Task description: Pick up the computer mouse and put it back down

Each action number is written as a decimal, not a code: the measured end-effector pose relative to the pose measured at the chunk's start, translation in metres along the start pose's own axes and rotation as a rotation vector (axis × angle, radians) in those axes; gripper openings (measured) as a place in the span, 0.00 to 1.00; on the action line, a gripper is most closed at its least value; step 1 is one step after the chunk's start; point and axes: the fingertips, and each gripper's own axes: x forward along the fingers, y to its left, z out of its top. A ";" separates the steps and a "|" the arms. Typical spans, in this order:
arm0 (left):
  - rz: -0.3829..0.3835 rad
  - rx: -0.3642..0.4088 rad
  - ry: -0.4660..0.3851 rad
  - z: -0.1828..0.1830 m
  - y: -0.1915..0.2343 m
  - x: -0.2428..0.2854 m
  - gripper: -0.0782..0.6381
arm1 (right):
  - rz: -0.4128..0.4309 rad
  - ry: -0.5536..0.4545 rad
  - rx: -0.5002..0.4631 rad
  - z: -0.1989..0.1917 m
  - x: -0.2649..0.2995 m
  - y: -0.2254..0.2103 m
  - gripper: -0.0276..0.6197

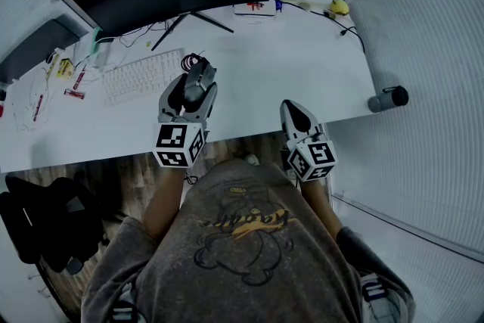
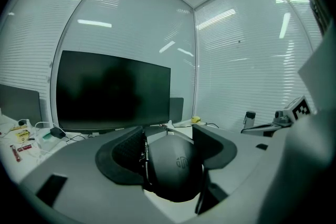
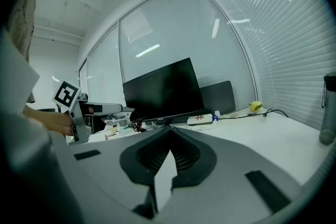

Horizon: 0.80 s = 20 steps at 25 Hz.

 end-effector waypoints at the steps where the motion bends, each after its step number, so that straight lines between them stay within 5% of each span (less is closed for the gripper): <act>1: -0.006 0.001 0.001 0.000 -0.001 0.002 0.54 | -0.002 0.000 0.000 0.001 -0.001 -0.001 0.05; 20: -0.138 -0.013 0.078 -0.032 -0.026 0.076 0.54 | -0.089 0.001 0.016 -0.003 -0.027 -0.022 0.05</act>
